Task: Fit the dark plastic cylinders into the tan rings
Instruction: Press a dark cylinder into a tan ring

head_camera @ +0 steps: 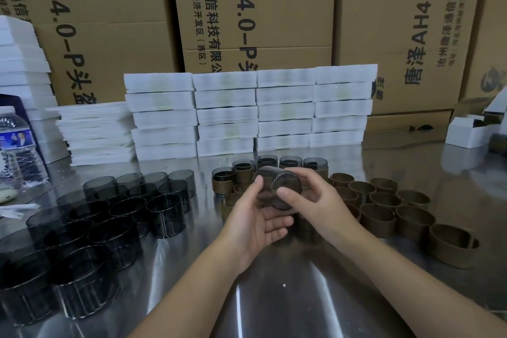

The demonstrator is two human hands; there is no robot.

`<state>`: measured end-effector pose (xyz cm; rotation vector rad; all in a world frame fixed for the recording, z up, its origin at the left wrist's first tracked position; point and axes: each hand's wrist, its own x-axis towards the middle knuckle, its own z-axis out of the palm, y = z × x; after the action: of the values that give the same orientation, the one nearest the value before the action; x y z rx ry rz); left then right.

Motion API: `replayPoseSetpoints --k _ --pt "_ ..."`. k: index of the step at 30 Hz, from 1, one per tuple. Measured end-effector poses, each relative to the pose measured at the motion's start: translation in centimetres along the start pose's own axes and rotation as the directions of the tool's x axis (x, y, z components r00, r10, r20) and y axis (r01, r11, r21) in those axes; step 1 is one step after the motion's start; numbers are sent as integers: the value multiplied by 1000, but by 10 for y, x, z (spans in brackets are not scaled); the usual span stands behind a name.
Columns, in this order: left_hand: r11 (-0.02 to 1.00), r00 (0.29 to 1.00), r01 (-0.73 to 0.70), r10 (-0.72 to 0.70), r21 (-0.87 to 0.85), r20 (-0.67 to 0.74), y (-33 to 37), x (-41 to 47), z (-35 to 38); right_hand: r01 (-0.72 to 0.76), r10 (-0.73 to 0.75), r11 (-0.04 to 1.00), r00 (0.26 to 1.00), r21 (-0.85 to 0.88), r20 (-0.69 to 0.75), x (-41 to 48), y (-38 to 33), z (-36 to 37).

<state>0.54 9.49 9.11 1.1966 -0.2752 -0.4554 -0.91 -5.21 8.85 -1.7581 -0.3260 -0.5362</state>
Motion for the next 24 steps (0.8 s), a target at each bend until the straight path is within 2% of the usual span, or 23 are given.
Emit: replayPoseSetpoints --k 11,17,24 --pt "995 989 99 -97 -18 111 -2 -2 5 32 -34 998 999 -52 -37 0 2 1" --pt "980 989 107 -123 171 87 -2 -1 1 52 -55 998 996 -35 -68 1 0 -1" --pt "970 985 123 -145 212 92 -5 0 0 31 -33 999 997 -30 -67 0 -1 -4"
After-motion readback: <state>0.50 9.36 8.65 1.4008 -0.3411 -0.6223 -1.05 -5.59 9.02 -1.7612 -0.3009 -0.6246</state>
